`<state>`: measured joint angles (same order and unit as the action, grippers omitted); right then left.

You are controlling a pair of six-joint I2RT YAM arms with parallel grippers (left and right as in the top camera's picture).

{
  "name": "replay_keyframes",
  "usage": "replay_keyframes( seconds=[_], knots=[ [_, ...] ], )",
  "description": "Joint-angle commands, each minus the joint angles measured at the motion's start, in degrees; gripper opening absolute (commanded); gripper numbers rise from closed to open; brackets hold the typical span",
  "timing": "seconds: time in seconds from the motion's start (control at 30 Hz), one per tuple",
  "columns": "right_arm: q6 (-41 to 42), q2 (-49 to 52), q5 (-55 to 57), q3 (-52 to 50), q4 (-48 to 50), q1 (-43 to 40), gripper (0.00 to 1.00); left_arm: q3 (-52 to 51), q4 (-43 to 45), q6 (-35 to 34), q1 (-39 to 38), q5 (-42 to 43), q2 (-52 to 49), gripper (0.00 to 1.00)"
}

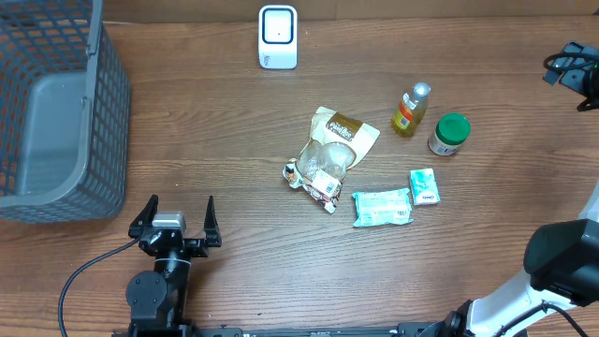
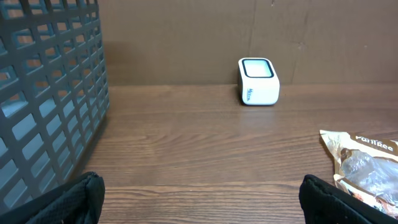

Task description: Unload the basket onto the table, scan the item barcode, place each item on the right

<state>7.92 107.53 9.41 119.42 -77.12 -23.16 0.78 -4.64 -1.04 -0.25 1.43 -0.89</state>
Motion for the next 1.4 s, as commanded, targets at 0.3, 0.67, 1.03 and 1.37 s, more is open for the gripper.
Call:
replay_keyframes(
  seconds=[0.3, 0.67, 1.03, 1.37],
  knots=[
    [0.2, -0.4, 0.4, 0.5, 0.3, -0.1, 1.00, -0.5, 0.2, 1.3, 0.2, -0.4, 0.7, 0.99],
    [0.2, -0.4, 0.4, 0.5, 0.3, -0.1, 1.00, -0.5, 0.2, 1.3, 0.2, -0.4, 0.7, 1.00],
    [0.2, -0.5, 0.4, 0.5, 0.3, 0.3, 1.00, -0.5, 0.2, 1.3, 0.2, -0.4, 0.7, 1.00],
    [0.2, -11.3, 0.4, 0.5, 0.3, 3.8, 1.00, -0.5, 0.2, 1.3, 0.2, -0.4, 0.7, 1.00]
  ],
)
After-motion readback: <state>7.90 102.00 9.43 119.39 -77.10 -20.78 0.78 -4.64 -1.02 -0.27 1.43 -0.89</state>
